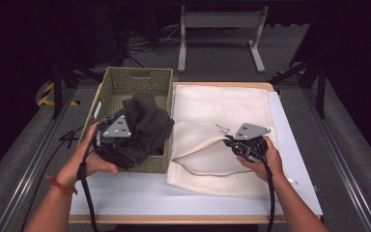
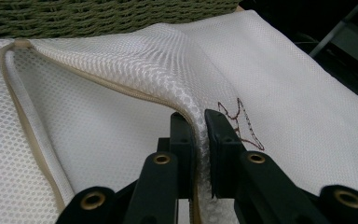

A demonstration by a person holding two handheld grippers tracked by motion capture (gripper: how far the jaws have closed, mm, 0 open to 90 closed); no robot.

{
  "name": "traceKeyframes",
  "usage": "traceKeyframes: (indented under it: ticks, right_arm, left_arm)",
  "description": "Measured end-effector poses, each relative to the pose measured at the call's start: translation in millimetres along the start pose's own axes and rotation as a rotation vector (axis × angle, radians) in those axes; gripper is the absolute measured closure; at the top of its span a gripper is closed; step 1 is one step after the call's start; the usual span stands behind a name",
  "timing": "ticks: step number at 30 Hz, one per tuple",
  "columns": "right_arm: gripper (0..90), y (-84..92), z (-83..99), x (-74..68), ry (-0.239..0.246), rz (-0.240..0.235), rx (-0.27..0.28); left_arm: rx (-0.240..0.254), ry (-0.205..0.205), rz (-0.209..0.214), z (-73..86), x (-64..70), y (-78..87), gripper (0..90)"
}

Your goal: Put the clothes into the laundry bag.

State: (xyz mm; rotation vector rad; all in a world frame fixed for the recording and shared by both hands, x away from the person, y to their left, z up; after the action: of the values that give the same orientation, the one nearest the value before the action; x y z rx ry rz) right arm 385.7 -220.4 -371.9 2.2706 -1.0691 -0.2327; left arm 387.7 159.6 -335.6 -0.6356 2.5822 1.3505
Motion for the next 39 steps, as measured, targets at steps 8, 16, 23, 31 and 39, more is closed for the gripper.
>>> traceKeyframes:
  ticks: [8, 16, 23, 31, 39]
  right_arm:
    - [81.1, -0.6, -0.1, -2.6, 0.0, -0.002, -0.002]
    - [81.0, -3.5, 1.9, -3.5, -0.001, -0.012, -0.008]
    - [81.0, -5.1, 2.1, -4.6, -0.002, -0.011, -0.012]
    - [85.6, -5.2, 2.4, -6.9, 0.022, -0.005, -0.028]
    - [85.9, 0.7, 0.5, -5.9, 0.018, 0.002, 0.006]
  left_arm:
    - [-0.141, 0.069, -0.029, -5.6, -37.0, -43.5, 1.8]
    - [-0.31, 0.079, 0.088, 17.3, -52.3, -87.9, 0.0]
    - [-0.416, 0.081, 0.127, 19.3, -56.0, -106.6, 1.2]
    - [-0.463, 0.07, 0.086, 15.6, -55.6, -100.6, 34.2]
    - [-0.408, 0.043, -0.036, 15.0, -56.8, -83.2, 55.9]
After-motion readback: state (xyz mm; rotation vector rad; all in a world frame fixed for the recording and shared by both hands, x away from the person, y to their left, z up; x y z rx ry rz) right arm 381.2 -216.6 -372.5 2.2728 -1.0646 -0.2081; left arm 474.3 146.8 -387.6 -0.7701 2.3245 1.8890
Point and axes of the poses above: each handheld gripper's, and its own axes: y roughly backward along the jaws, z roughly out of its underside, x roughly to its right, the point moved 1 cm from there along -y, roughly forward along the jaws, and after that the axes turned 12 degrees about -y, right-handed, at the moved point
